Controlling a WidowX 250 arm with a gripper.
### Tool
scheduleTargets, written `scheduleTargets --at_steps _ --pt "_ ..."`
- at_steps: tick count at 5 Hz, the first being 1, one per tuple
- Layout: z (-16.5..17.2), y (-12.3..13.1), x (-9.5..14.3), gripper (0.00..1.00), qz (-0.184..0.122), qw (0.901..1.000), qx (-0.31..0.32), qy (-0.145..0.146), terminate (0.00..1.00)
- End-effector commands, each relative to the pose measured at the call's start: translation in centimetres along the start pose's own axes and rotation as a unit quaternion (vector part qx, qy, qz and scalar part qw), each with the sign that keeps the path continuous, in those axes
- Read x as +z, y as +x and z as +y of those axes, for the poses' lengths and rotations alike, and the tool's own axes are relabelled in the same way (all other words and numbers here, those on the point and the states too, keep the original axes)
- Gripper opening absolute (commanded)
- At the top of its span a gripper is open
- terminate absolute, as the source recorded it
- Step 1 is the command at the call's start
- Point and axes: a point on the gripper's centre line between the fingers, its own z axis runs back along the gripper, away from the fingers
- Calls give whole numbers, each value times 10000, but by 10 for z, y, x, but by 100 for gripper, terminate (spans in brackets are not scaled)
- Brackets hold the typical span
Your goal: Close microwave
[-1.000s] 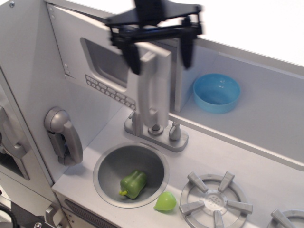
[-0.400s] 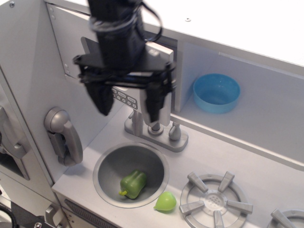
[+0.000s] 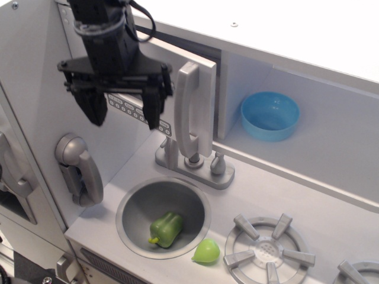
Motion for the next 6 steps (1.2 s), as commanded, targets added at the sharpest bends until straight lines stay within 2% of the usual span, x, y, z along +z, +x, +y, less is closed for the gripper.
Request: scheduleTargets --at_steps 1,5,6 --pt "16 41 14 100 -367 9979 530 30 0" --pt "0 66 19 100 -397 9952 895 -41 0" --pt "7 56 18 100 -406 9968 689 2 0"
